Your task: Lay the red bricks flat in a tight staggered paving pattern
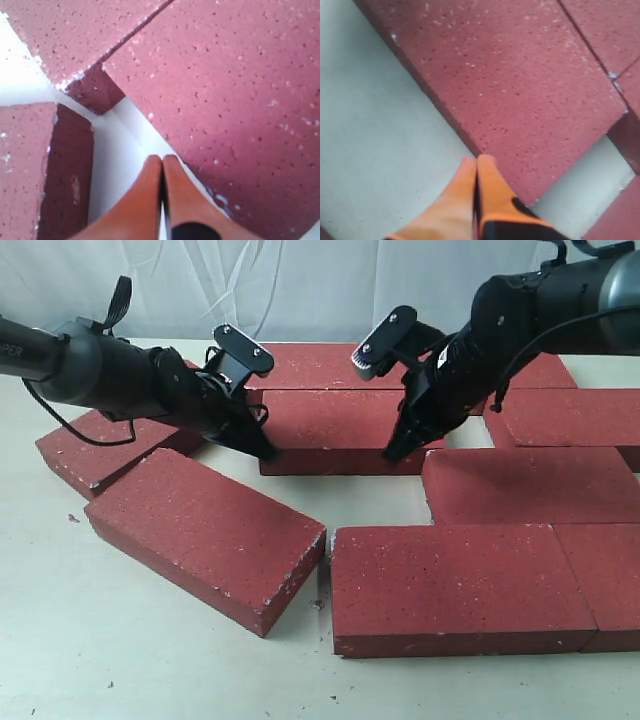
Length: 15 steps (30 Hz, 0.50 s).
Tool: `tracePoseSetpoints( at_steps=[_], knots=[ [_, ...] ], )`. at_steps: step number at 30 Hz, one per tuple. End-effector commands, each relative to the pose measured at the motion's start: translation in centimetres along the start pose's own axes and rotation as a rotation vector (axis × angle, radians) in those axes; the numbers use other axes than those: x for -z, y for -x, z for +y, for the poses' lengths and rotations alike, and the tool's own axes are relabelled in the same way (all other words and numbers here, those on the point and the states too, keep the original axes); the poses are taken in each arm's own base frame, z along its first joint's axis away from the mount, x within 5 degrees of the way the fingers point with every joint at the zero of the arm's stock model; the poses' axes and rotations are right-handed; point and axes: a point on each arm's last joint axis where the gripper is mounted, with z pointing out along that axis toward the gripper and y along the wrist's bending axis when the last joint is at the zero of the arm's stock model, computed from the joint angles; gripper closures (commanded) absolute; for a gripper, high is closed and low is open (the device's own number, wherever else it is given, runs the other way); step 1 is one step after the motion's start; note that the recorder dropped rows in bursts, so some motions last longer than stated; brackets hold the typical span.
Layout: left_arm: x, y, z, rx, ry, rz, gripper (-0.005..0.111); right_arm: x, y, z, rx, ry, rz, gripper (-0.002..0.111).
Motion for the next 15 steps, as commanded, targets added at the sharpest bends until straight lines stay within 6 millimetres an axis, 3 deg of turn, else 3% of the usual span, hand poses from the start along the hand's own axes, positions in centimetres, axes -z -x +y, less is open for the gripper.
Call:
tracePoseSetpoints(
  at_steps=[1, 5, 15],
  knots=[
    [0.1, 0.8, -0.1, 0.027, -0.002, -0.021, 0.107, 1.5, -1.5, -2.6, -0.118, -0.03, 0.025, 0.109],
    [-1.0, 0.4, -0.2, 0.039, -0.008, -0.005, 0.107, 1.8, -3.4, -5.1, -0.255, -0.044, 0.034, 0.109],
    [-3.0, 1.4, -1.8, 0.029, -0.043, -0.012, 0.107, 1.8, -3.4, -5.3, -0.26, -0.05, 0.03, 0.109]
  ],
)
